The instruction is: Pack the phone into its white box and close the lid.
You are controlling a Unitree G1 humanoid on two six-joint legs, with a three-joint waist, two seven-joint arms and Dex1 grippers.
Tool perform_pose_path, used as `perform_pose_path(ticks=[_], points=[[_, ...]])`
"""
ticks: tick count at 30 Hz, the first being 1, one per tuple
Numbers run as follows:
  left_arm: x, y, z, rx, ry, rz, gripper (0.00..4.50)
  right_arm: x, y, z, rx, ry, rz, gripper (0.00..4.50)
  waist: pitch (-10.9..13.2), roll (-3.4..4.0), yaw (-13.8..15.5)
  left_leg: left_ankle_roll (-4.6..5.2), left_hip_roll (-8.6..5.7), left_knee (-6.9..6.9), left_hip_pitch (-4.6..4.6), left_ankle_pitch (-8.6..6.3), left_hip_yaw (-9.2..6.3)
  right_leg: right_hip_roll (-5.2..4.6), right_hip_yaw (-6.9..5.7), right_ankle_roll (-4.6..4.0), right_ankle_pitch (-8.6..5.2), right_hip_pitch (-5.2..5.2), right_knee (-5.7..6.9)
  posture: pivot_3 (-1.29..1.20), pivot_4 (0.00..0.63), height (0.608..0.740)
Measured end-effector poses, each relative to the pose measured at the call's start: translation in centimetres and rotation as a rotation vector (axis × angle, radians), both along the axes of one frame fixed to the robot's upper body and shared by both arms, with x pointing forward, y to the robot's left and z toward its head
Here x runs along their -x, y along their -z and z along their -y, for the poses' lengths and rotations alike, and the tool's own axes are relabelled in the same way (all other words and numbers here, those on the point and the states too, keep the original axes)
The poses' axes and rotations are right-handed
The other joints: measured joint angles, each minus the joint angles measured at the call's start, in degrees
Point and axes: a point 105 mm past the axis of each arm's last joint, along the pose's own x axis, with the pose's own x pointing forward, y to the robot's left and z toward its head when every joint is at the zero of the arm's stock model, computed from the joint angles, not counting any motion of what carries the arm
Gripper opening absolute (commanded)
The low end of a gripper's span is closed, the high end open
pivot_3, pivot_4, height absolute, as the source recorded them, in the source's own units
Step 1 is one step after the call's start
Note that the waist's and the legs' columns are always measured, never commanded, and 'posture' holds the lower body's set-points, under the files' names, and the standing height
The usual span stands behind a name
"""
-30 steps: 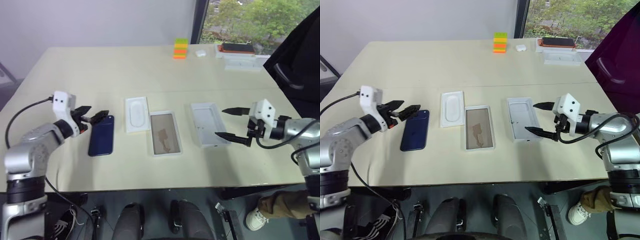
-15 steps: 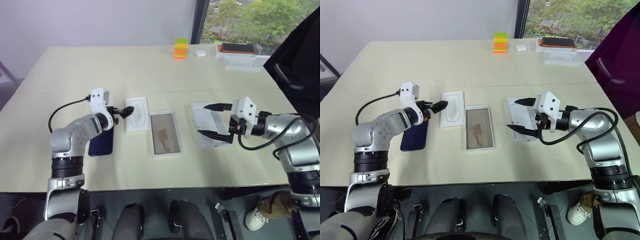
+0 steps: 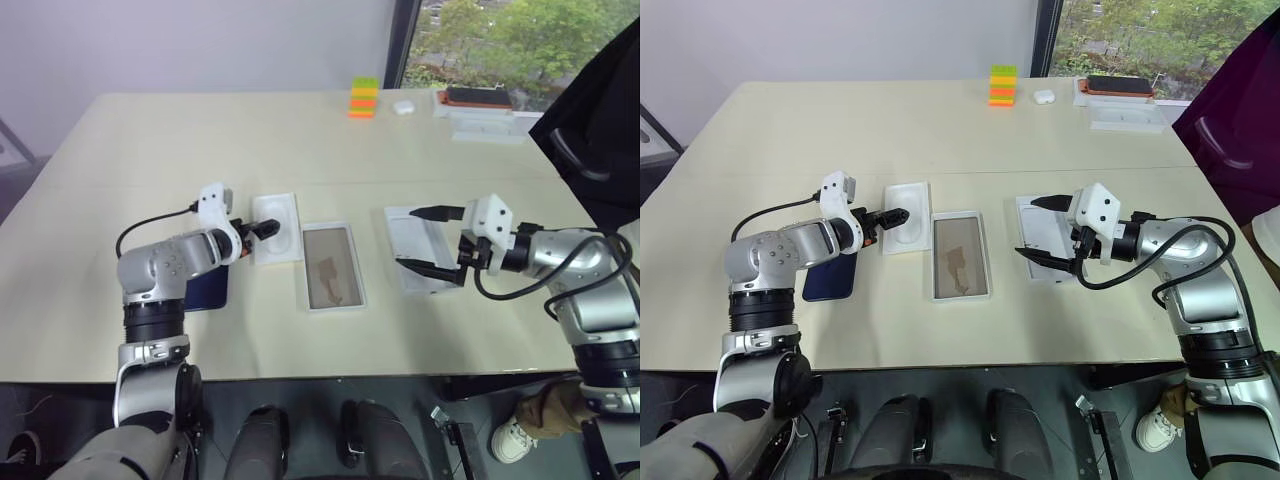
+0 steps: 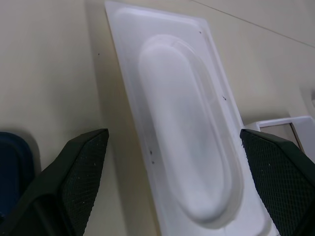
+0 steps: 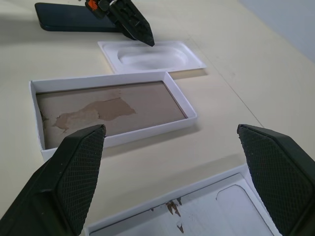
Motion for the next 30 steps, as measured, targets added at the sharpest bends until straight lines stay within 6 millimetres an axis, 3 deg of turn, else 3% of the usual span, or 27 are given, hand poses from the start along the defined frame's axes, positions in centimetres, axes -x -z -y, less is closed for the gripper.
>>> perform_pose_path(ticks=[3, 6, 8, 23, 26, 28, 30], points=[[0.0, 0.2, 0.4, 0.025, -0.001, -0.009, 4.50, -0.1, 0.0, 0.0, -0.001, 0.005, 0.003, 4.48, 0.0, 0.00, 0.1, 0.00, -0.02, 0.00, 0.02, 0.00, -0.01, -0.02, -0.01, 0.00, 0.00, 0.04, 0.00, 0.00, 0.150, 0.740], [0.0, 0.3, 0.9, 0.050, -0.008, -0.011, 3.69, -0.1, -0.1, 0.0, -0.003, 0.010, 0.006, 4.50, 0.0, 0.01, 0.2, -0.01, -0.07, 0.01, 0.03, 0.01, -0.06, -0.06, -0.02, 0.01, -0.01, 0.10, -0.01, 0.00, 0.150, 0.740], [0.2, 0.8, 1.3, 0.059, -0.005, -0.020, 2.76, -0.2, -0.2, 0.0, -0.004, 0.012, 0.012, 4.50, 0.0, 0.01, 0.1, -0.01, -0.09, 0.01, 0.03, 0.01, -0.06, -0.09, -0.02, 0.02, -0.01, 0.11, -0.02, 0.00, 0.150, 0.740], [0.6, 1.0, 1.4, 0.055, -0.010, -0.027, 2.76, -0.2, -0.4, -0.1, -0.005, 0.011, 0.019, 4.50, 0.0, 0.01, 0.0, -0.01, -0.09, 0.00, 0.08, 0.01, -0.09, -0.07, -0.03, 0.03, -0.02, 0.15, -0.02, 0.00, 0.150, 0.740], [0.6, 1.2, 1.2, 0.053, -0.019, -0.031, 1.90, -0.2, -0.3, -0.1, -0.004, 0.011, 0.018, 4.50, 0.0, 0.01, 0.0, -0.01, -0.09, 0.00, 0.08, 0.01, -0.09, -0.07, -0.03, 0.03, -0.02, 0.15, -0.02, 0.00, 0.150, 0.740], [0.7, 1.5, 0.9, 0.056, -0.031, -0.042, 0.97, -0.2, -0.3, -0.2, -0.004, 0.011, 0.017, 4.50, 0.0, 0.01, 0.0, -0.01, -0.09, 0.00, 0.08, 0.01, -0.10, -0.07, -0.03, 0.03, -0.02, 0.15, -0.02, 0.00, 0.150, 0.740], [0.9, 1.8, 0.7, 0.056, -0.037, -0.051, 0.97, -0.2, -0.3, -0.2, -0.004, 0.011, 0.017, 4.50, 0.0, 0.01, 0.1, -0.01, -0.09, 0.00, 0.08, 0.01, -0.10, -0.08, -0.03, 0.03, -0.02, 0.15, -0.02, 0.00, 0.150, 0.740]])
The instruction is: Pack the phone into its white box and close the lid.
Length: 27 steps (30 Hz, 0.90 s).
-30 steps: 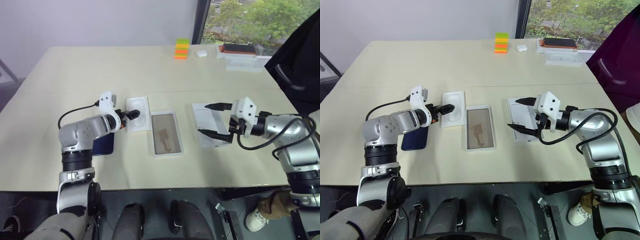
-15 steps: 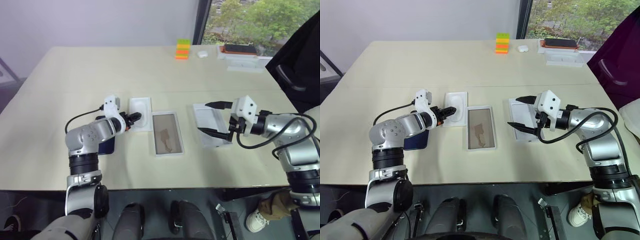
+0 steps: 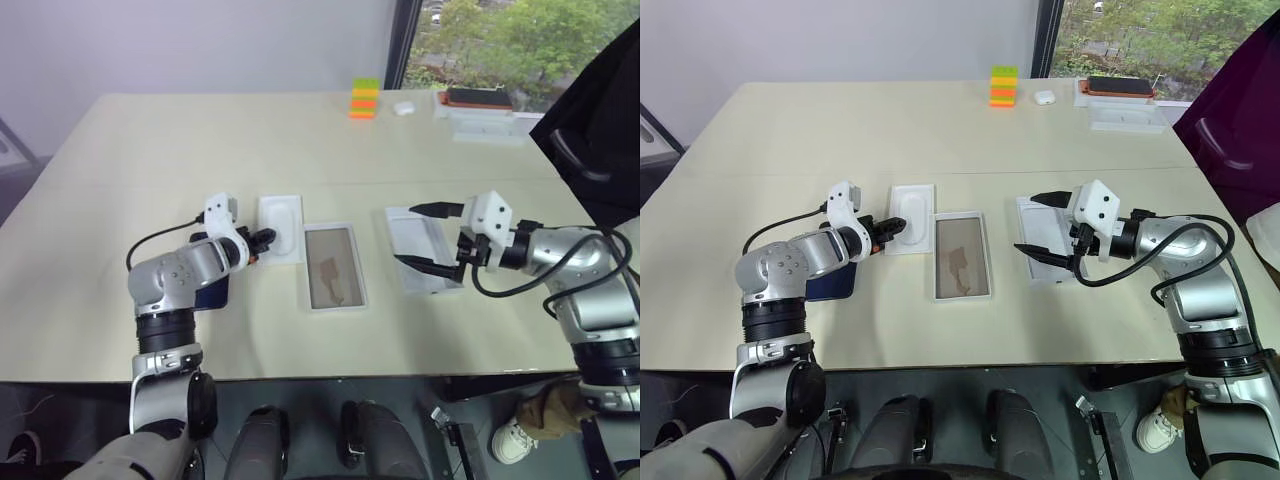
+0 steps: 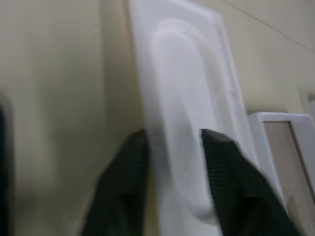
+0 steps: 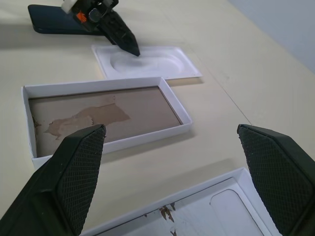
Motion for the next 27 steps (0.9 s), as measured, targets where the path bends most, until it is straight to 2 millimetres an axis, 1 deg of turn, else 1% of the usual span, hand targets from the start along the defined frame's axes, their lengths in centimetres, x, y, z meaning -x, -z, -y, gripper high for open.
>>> perform_pose_path(ticks=[7, 10, 11, 19, 24, 27], points=[[0.0, 0.0, 0.0, 0.007, 0.001, 0.001, 0.97, 0.0, 0.0, 0.0, 0.000, 0.001, 0.002, 4.50, 0.0, 0.00, -0.1, 0.00, -0.01, 0.00, 0.01, 0.00, -0.03, 0.00, -0.01, 0.00, 0.00, 0.02, -0.01, 0.00, 0.150, 0.740], [0.1, 0.0, -0.1, 0.008, -0.003, -0.001, 0.18, 0.0, 0.0, 0.0, 0.000, 0.001, 0.003, 4.50, 0.0, 0.00, -0.1, 0.00, -0.01, 0.00, 0.01, 0.00, -0.02, 0.00, -0.01, 0.00, 0.00, 0.02, -0.01, 0.00, 0.150, 0.740], [0.1, 0.1, -0.1, 0.017, -0.004, -0.002, 0.08, 0.0, 0.0, 0.0, 0.000, 0.002, 0.002, 4.50, 0.0, 0.00, -0.1, 0.00, -0.01, 0.00, 0.01, 0.00, -0.02, 0.00, -0.01, 0.00, 0.00, 0.02, -0.01, 0.00, 0.150, 0.740], [0.2, 0.1, -0.1, 0.027, -0.004, -0.006, 0.08, 0.0, 0.1, -0.2, 0.002, -0.002, -0.003, 4.50, 0.0, 0.00, -0.1, 0.00, -0.01, 0.00, 0.01, 0.00, -0.03, 0.00, -0.01, 0.00, 0.00, 0.02, -0.01, 0.00, 0.150, 0.740], [0.8, -0.2, -0.6, 0.142, -0.010, -0.032, 0.08, 0.0, 0.2, -0.2, 0.000, -0.001, -0.012, 4.50, 0.0, -0.02, -0.1, 0.00, 0.00, 0.00, 0.00, 0.00, -0.09, 0.01, -0.03, 0.00, 0.00, 0.01, -0.01, 0.00, 0.150, 0.740], [1.6, -1.4, -1.2, 0.236, 0.005, -0.025, 0.08, 0.5, 0.7, -0.1, 0.002, -0.017, -0.048, 4.50, 0.0, -0.05, -0.2, 0.00, 0.01, -0.01, -0.02, 0.00, -0.17, 0.02, -0.04, 0.01, -0.01, 0.00, -0.02, 0.00, 0.150, 0.740]])
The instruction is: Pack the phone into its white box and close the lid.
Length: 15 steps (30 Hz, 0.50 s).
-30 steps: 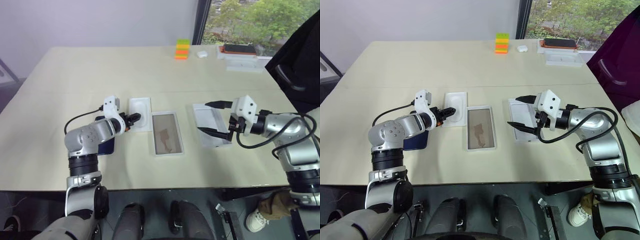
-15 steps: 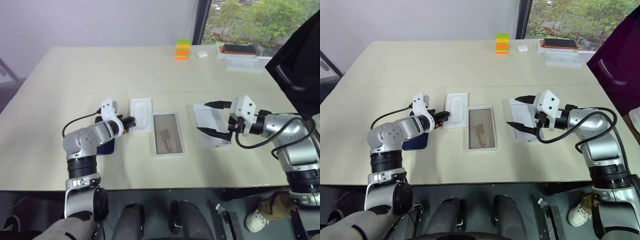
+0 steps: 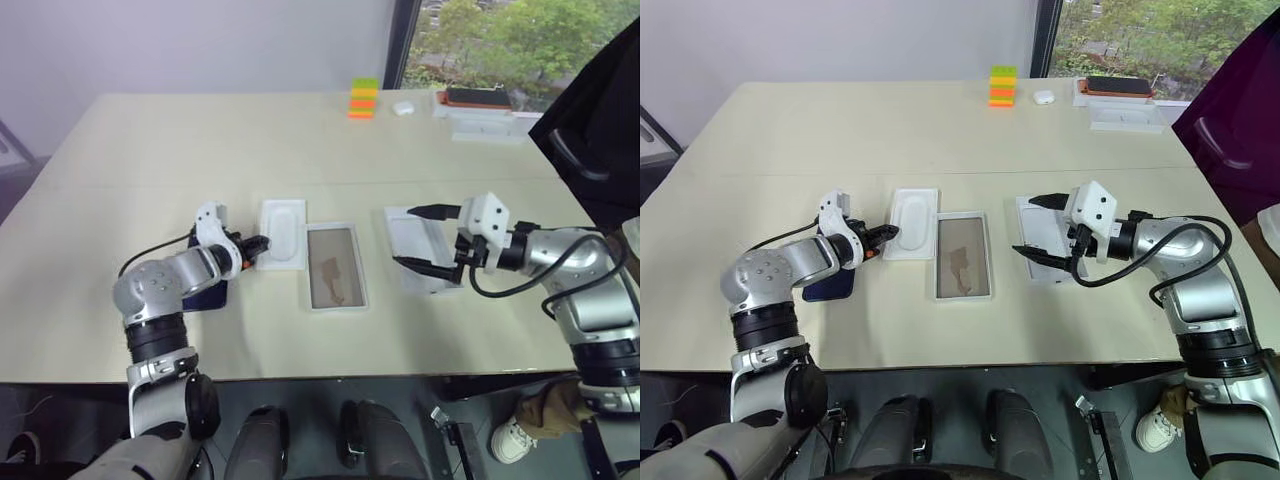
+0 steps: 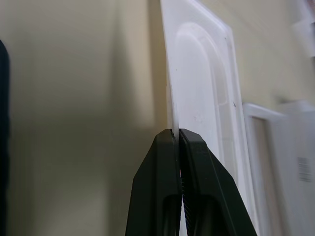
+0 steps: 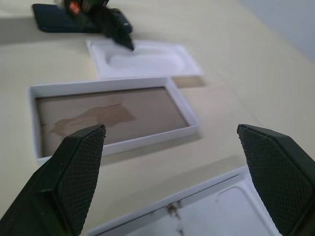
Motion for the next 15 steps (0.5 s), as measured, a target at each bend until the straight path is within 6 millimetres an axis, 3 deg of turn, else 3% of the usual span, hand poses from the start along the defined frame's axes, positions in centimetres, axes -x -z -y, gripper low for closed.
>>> perform_pose_path(ticks=[4, 8, 11, 15], points=[[1.0, -2.2, -1.5, 0.044, -0.013, 0.044, 0.08, 1.1, 0.1, 0.2, -0.069, -0.045, -0.102, 4.50, 0.0, -0.02, 0.0, 0.00, 0.00, 0.00, 0.00, 0.00, -0.10, 0.00, 0.00, 0.00, 0.00, 0.00, 0.00, 0.00, 0.150, 0.740], [1.9, -2.9, -1.8, 0.072, -0.009, 0.042, 0.08, 1.9, 0.2, 0.4, -0.080, -0.082, -0.137, 4.50, 0.0, -0.04, 0.1, 0.00, -0.02, 0.00, 0.00, 0.00, -0.11, -0.01, -0.01, 0.00, 0.00, 0.03, -0.02, 0.00, 0.150, 0.740], [2.9, -2.4, -0.6, 0.024, 0.053, 0.027, 0.08, 2.0, 0.5, 0.5, -0.079, -0.086, -0.144, 4.50, 0.0, -0.05, 0.0, -0.01, -0.02, 0.00, 0.00, 0.00, -0.11, -0.03, 0.01, 0.00, 0.00, 0.03, -0.03, 0.00, 0.150, 0.740], [3.4, -1.7, 3.0, 0.054, 0.134, 0.017, 0.08, 1.6, 0.5, 0.7, -0.071, -0.074, -0.136, 4.50, 0.1, -0.11, 0.2, -0.04, -0.06, 0.02, -0.02, 0.02, -0.11, -0.04, -0.01, -0.01, 0.00, 0.04, -0.03, 0.00, 0.150, 0.740]])
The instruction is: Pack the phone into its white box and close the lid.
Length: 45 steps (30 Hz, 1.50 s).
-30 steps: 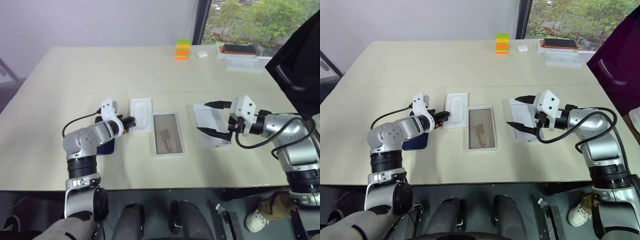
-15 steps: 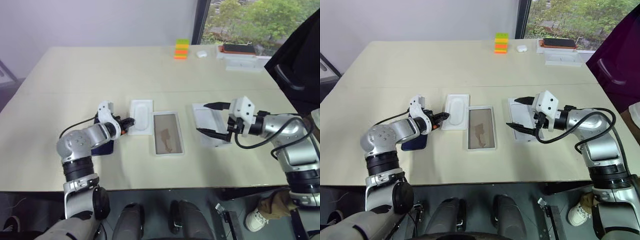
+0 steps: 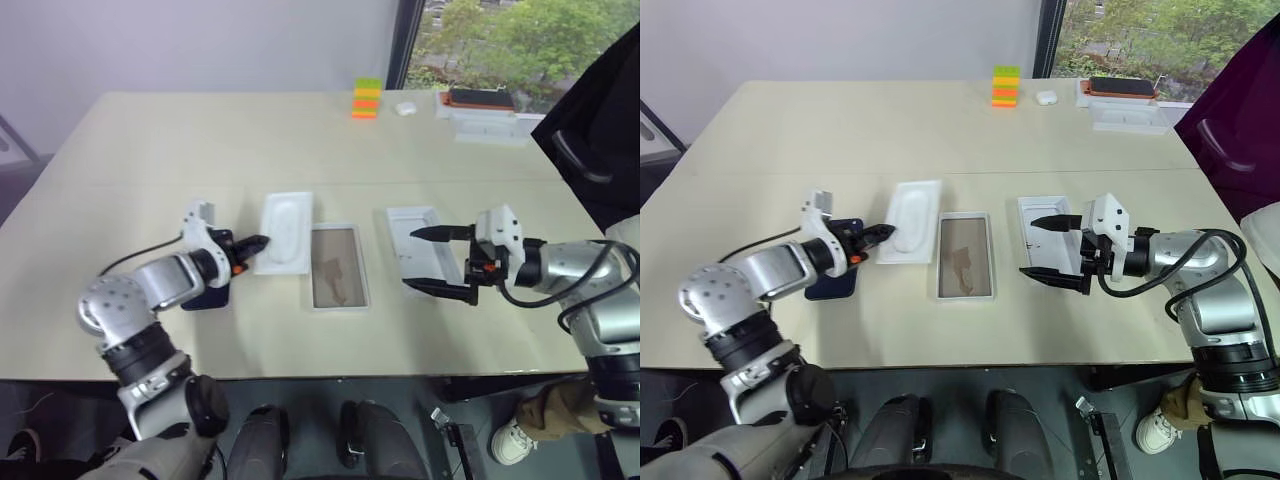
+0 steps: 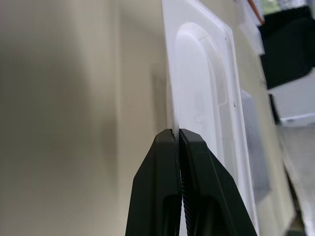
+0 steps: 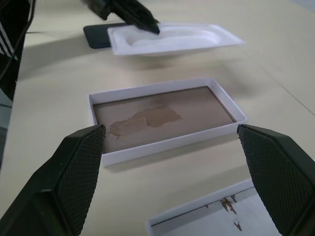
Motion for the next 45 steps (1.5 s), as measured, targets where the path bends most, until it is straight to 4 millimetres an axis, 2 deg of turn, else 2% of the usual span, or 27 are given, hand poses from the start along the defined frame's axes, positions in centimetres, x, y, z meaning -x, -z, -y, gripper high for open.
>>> perform_pose_path(ticks=[3, 7, 9, 26, 29, 34, 38, 45], points=[[0.5, 0.0, 1.6, -0.040, 0.046, 0.016, 0.08, -0.2, 0.0, 0.1, 0.014, 0.008, 0.012, 4.50, 0.0, 0.00, -0.2, 0.01, 0.02, -0.02, 0.02, 0.00, -0.01, 0.04, 0.02, 0.00, 0.00, -0.01, 0.00, 0.00, 0.150, 0.740], [1.9, 1.6, 4.8, -0.066, 0.139, -0.014, 0.08, -0.3, 0.1, 0.2, 0.022, 0.020, 0.017, 4.50, 0.0, 0.00, -0.1, 0.00, 0.02, -0.03, 0.02, 0.00, -0.01, 0.04, 0.02, 0.00, 0.00, -0.01, 0.00, 0.00, 0.150, 0.740], [2.1, 2.0, 5.4, -0.077, 0.158, -0.024, 0.08, -0.3, 0.1, 0.2, 0.025, 0.027, 0.021, 4.50, 0.0, 0.00, -0.1, 0.00, 0.01, -0.02, 0.02, 0.00, -0.01, 0.05, 0.02, -0.01, 0.00, -0.01, 0.00, 0.00, 0.150, 0.740], [1.0, 1.7, 4.4, -0.147, 0.070, 0.030, 0.08, -0.5, 0.3, 0.4, 0.031, 0.061, 0.042, 4.50, 0.0, 0.00, -0.1, 0.01, 0.00, -0.02, 0.01, 0.00, -0.04, 0.06, 0.01, 0.00, -0.01, -0.01, -0.02, 0.00, 0.150, 0.740], [1.2, 2.0, 4.9, -0.140, 0.082, 0.020, 0.97, -0.6, 0.3, 0.4, 0.032, 0.061, 0.043, 4.50, 0.0, 0.00, -0.1, 0.01, 0.00, -0.02, 0.01, 0.00, -0.04, 0.06, 0.01, -0.01, -0.01, -0.01, -0.02, 0.00, 0.150, 0.740], [1.3, 1.6, 5.1, -0.136, 0.085, 0.039, 3.43, -0.6, 0.2, 0.4, 0.038, 0.061, 0.049, 4.50, 0.0, 0.00, -0.1, 0.01, 0.00, -0.02, 0.01, -0.01, -0.04, 0.06, 0.01, 0.00, -0.01, -0.01, -0.02, 0.00, 0.150, 0.740], [1.2, 1.3, 4.2, -0.158, 0.074, 0.038, 3.43, -0.6, 0.2, 0.3, 0.033, 0.061, 0.047, 4.50, 0.0, -0.01, -0.2, 0.02, 0.01, -0.03, 0.01, -0.01, -0.05, 0.08, 0.01, 0.00, -0.01, -0.01, -0.02, 0.00, 0.150, 0.740], [1.2, -1.5, 1.7, -0.191, 0.087, 0.135, 3.43, -1.0, 0.3, -0.2, 0.006, 0.073, 0.031, 4.50, 0.0, -0.01, -0.2, 0.01, 0.01, -0.03, 0.00, -0.01, -0.05, 0.07, 0.01, 0.00, -0.01, -0.02, -0.03, 0.00, 0.150, 0.740]])
